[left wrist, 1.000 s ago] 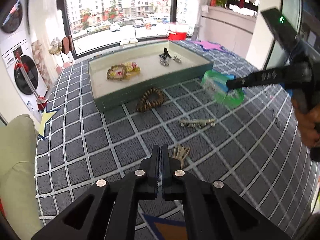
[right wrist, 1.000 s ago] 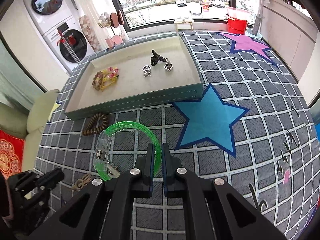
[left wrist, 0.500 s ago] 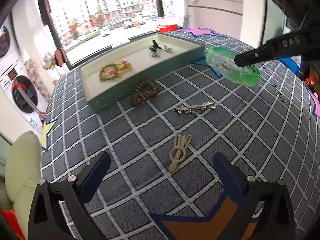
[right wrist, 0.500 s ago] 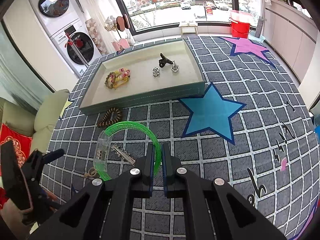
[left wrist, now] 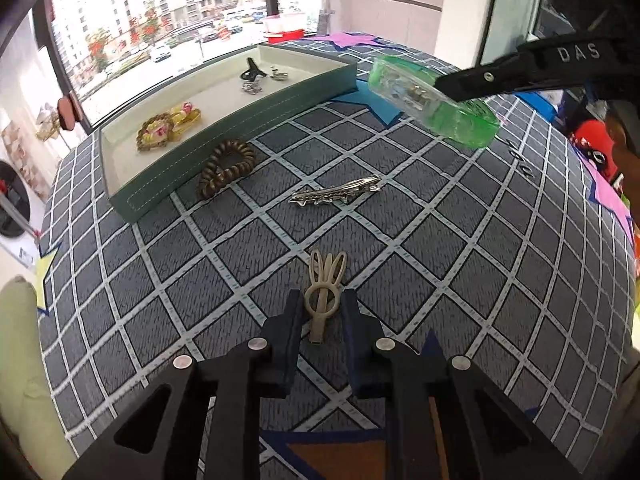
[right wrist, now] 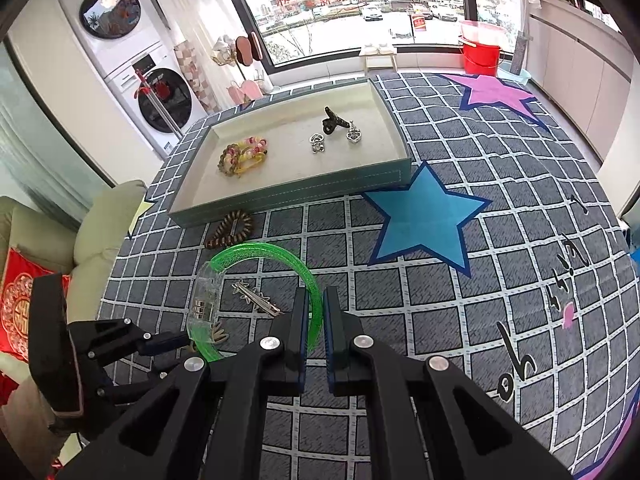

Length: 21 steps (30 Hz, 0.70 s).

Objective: Organize jewelry
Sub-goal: 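Carry bangle and beige clip over the tray and open both tools to release them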

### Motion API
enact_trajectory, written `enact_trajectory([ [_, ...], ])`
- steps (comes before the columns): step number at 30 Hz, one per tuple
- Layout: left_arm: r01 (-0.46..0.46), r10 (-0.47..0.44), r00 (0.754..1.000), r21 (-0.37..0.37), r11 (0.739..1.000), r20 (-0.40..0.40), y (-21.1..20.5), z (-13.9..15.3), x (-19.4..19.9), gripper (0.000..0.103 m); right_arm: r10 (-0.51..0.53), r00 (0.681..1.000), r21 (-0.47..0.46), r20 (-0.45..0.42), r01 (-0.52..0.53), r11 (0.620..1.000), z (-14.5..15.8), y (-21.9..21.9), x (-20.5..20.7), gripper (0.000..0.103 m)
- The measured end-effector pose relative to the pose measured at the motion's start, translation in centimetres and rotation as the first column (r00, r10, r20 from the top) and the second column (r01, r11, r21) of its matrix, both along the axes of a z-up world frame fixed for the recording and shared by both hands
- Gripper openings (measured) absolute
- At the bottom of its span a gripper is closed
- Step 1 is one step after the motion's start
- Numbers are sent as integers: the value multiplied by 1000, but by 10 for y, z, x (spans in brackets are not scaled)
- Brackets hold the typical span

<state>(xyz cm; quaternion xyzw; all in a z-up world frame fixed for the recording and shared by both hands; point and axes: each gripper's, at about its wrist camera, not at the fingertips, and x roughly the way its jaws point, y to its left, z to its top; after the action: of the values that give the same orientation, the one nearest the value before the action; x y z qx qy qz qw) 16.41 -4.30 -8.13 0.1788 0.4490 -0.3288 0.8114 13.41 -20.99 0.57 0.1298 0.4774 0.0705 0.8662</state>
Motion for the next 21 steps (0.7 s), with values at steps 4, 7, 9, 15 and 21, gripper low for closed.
enact_trajectory([
  [4, -79, 79, 997, -37, 996, 2, 12, 10, -6, 33, 1, 1000, 1, 4, -1, 1000, 2, 0, -1, 8],
  [7, -134, 135, 991, -66, 989, 13, 23, 25, -16, 33, 3, 1000, 3, 7, -3, 1000, 3, 0, -1, 8],
  [9, -161, 163, 986, -81, 984, 28, 29, 35, -22, 33, 4, 1000, 3, 10, -4, 1000, 4, 0, 0, 8],
  [15, -259, 269, 961, -127, 957, 69, 38, 61, -25, 33, 11, 1000, 9, 19, -11, 1000, 8, 2, 6, 8],
  [21, -341, 360, 928, -176, 923, 90, 49, 87, -18, 33, 14, 999, 10, 34, -14, 1000, 17, 1, 20, 8],
])
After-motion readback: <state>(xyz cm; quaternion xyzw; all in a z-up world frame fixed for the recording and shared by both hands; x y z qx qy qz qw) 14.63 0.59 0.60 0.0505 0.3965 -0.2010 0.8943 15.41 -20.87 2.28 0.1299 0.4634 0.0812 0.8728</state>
